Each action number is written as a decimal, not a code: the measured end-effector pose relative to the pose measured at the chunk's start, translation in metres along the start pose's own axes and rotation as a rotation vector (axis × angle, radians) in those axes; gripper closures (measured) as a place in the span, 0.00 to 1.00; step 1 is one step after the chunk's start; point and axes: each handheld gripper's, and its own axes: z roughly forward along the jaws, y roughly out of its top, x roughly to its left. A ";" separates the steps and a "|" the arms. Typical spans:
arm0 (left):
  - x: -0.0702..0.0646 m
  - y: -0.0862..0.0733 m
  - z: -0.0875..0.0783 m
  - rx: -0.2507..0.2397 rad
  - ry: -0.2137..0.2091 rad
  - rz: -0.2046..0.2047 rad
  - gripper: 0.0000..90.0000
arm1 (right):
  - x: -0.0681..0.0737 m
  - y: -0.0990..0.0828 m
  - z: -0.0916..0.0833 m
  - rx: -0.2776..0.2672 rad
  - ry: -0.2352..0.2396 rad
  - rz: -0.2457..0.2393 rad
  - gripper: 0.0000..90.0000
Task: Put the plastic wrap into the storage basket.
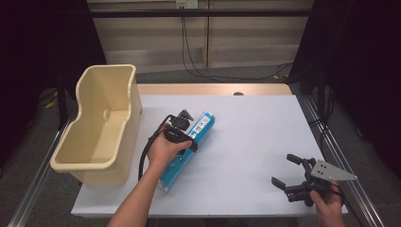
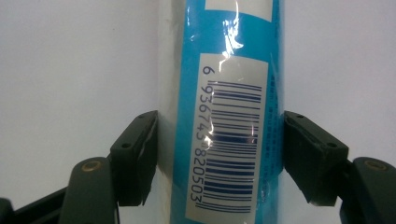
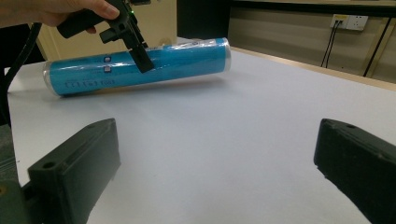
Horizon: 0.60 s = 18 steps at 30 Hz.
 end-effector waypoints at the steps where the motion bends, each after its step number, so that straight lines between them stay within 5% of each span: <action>1: 0.000 -0.001 0.000 -0.004 0.001 -0.011 0.36 | 0.000 0.000 0.000 -0.001 -0.001 0.001 0.00; 10: 0.002 -0.011 0.008 -0.033 0.018 -0.010 0.36 | -0.001 0.000 0.000 -0.002 0.002 0.003 0.00; 18: -0.001 -0.020 0.002 -0.030 0.033 0.048 0.34 | 0.001 0.001 0.002 0.001 0.002 -0.008 0.00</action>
